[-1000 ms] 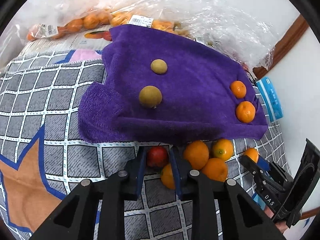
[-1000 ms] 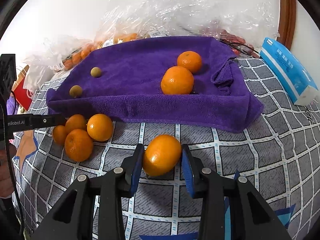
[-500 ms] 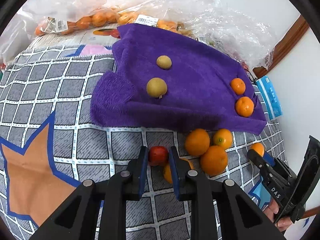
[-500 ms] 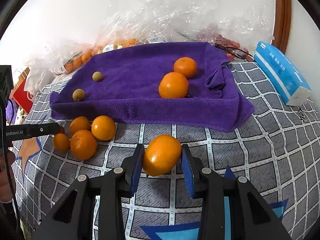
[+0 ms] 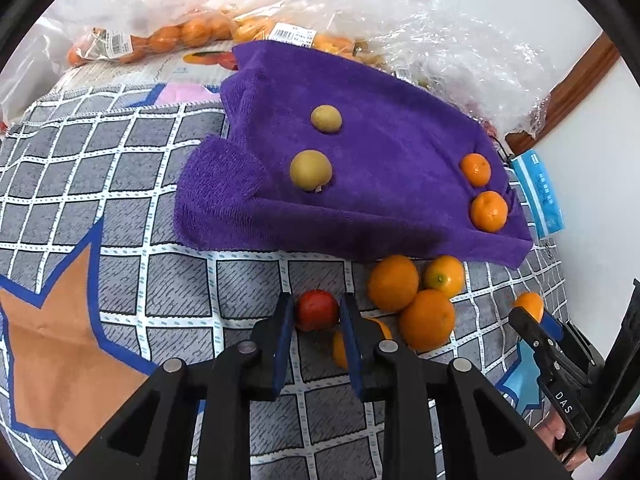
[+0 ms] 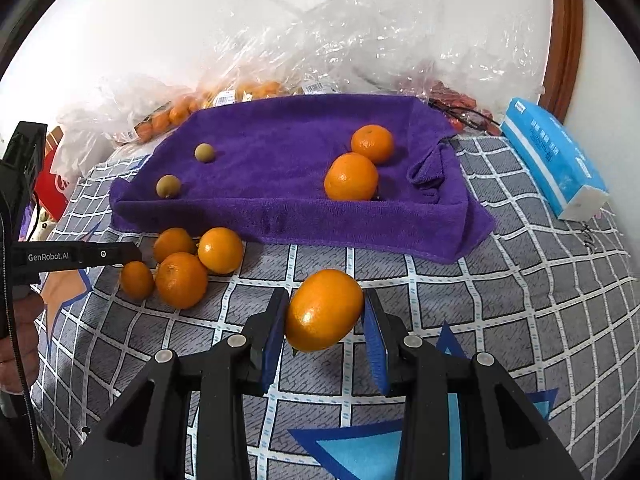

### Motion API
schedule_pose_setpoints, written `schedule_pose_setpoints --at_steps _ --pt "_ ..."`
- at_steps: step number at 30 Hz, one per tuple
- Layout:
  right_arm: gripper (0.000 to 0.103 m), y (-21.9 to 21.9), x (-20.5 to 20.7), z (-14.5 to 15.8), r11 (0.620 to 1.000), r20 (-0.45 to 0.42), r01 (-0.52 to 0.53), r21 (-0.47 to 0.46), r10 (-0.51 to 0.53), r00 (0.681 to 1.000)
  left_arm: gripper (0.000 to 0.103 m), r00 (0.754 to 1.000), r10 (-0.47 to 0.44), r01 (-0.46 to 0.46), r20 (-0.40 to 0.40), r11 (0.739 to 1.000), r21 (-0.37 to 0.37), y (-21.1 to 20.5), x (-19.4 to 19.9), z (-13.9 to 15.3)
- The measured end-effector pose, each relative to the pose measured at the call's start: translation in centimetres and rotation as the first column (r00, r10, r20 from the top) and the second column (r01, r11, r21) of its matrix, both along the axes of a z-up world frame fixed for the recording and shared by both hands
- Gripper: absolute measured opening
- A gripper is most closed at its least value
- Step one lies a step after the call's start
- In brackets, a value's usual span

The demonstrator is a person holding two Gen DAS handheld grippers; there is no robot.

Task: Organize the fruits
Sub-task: 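Grasp a large orange with the right tool while the left tool grasps a small red fruit, then carry the orange and red fruit with both tools over the purple towel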

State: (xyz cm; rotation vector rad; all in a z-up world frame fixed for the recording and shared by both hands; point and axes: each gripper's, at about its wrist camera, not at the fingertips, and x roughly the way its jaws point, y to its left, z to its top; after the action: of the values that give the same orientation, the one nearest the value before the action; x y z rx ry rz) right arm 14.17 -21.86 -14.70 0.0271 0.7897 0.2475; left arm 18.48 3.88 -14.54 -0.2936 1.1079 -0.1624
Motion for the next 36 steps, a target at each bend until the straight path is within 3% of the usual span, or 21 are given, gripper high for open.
schedule_pose_setpoints --at_steps 24,36 --pt "0.037 0.0 -2.4 7.4 1.0 0.168 0.013 0.004 -0.014 0.986 0.023 0.982 0.027 -0.019 0.185 0.999 -0.045 0.9 -2.0 8.6" --pt "0.037 -0.3 -2.0 9.3 1.0 0.214 0.031 0.005 -0.031 0.976 0.023 0.968 0.018 -0.01 0.249 0.999 -0.033 0.3 -1.4 11.6"
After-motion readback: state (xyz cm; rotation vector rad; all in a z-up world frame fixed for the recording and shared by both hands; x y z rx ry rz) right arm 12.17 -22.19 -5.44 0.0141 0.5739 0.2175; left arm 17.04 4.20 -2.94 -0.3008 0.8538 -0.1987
